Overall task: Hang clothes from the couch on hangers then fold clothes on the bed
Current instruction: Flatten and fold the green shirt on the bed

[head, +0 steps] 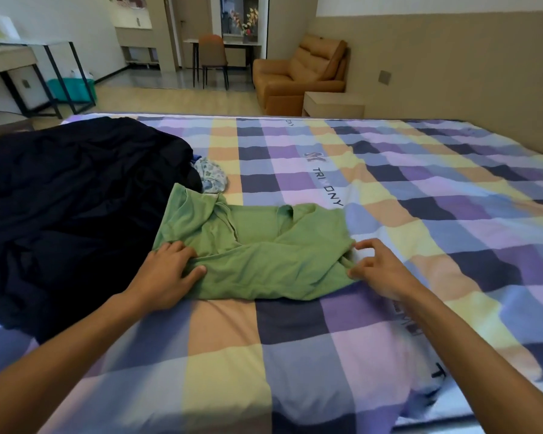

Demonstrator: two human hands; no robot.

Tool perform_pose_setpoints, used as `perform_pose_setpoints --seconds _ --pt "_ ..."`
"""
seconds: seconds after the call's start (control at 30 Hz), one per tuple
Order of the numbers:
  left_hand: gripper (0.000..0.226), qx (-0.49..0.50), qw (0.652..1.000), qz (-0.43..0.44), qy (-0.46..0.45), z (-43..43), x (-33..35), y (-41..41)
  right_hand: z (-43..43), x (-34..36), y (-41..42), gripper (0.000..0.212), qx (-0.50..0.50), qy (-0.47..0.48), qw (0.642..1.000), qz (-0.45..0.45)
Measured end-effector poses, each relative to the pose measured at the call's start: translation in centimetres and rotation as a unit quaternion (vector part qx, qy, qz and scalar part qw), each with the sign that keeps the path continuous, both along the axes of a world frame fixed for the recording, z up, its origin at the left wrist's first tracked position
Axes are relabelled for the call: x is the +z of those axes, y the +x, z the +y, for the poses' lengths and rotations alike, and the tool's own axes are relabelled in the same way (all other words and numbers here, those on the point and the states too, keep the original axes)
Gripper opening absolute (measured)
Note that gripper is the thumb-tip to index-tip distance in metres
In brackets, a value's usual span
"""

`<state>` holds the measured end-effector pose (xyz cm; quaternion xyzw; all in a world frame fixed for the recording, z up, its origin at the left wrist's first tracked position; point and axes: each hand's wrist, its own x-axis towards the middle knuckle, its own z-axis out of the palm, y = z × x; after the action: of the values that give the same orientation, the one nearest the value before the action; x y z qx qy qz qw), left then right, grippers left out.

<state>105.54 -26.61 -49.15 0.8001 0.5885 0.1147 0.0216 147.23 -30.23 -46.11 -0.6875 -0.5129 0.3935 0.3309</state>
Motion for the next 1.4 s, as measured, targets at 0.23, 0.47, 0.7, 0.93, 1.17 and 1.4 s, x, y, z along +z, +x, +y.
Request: perform_pose_setpoints --seconds 0.23,0.47,0.7,0.93,1.17,1.4 --pt "0.062 0.002 1.000 -0.003 0.011 0.1 -0.9 -0.3 -6.3 0.7 1.0 0.031 0.070 -0.072 0.994 -0.041" --pt "0.064 0.036 0.999 -0.001 -0.009 -0.6 -0.9 0.7 2.6 1.8 -0.6 0.044 -0.072 0.050 0.996 -0.017" --pt "0.030 -0.039 0.960 -0.276 0.018 0.3 2.2 10.4 8.4 1.8 -0.5 0.054 -0.061 -0.030 0.993 -0.102" --pt "0.022 0.034 0.854 -0.449 -0.260 6.3 3.1 23.5 7.9 2.4 0.7 0.038 -0.059 -0.066 0.994 0.065" --pt "0.015 0.044 0.769 -0.584 -0.257 12.7 7.5 24.4 8.1 5.4 2.1 0.046 -0.060 0.073 0.974 0.206" --pt "0.044 0.077 0.957 -0.225 -0.168 13.2 7.5 19.3 5.9 3.2 0.7 0.056 -0.070 0.015 0.984 0.162"
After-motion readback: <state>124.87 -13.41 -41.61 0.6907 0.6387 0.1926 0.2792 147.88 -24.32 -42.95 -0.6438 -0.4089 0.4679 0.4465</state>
